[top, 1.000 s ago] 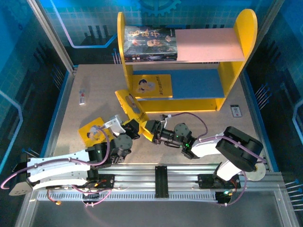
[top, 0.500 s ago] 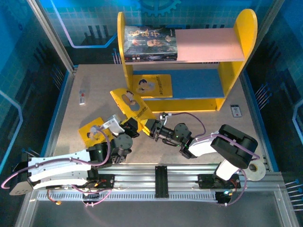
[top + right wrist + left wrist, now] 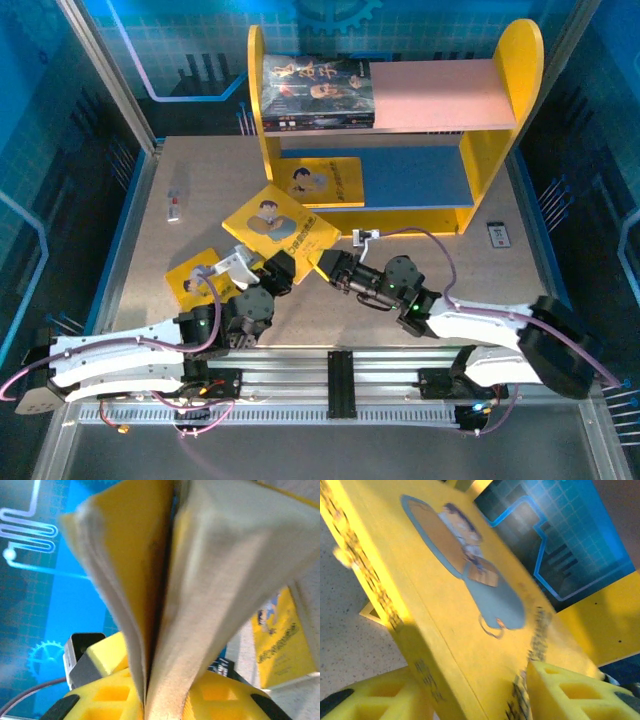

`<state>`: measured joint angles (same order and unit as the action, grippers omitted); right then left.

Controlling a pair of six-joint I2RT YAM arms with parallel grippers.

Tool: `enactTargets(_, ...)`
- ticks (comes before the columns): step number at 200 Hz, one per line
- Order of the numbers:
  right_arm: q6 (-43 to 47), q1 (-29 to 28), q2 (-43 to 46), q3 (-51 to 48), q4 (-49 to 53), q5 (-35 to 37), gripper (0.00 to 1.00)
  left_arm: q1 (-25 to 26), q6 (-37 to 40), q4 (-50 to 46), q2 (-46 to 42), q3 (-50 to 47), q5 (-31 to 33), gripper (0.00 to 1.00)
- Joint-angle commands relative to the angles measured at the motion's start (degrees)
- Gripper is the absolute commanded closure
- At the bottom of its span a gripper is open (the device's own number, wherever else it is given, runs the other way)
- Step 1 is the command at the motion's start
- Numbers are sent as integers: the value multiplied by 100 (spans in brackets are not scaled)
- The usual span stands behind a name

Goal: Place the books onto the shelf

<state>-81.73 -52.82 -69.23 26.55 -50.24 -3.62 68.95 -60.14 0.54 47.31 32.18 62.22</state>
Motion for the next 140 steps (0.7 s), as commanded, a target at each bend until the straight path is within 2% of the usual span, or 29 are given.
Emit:
enactTargets(1, 949, 28, 679, -50, 1283, 133, 78, 17, -177, -411, -185, 173, 60, 48)
enactTargets(25, 1204, 249, 1310, -156, 1947, -15, 79, 13, -316, -858, -290, 248, 117, 44)
enactTargets(57, 1459, 631, 1922, -254, 2740, -551, 79, 11, -386, -1663, -379, 530, 230, 40)
enactTargets(97, 1906, 1301, 2584, -164, 3836, -1449, 80, -113, 110, -2436, -489, 992, 157, 34)
enactTargets(119, 2184, 1749, 2947, -9, 4501, -1886, 80, -428, 420, -2980, -486, 1343, -298, 32)
enactTargets(140, 2314, 2181, 3104, 124, 4864, -2343, 80, -1043, 794, -3090, -432, 1504, -1356, 32)
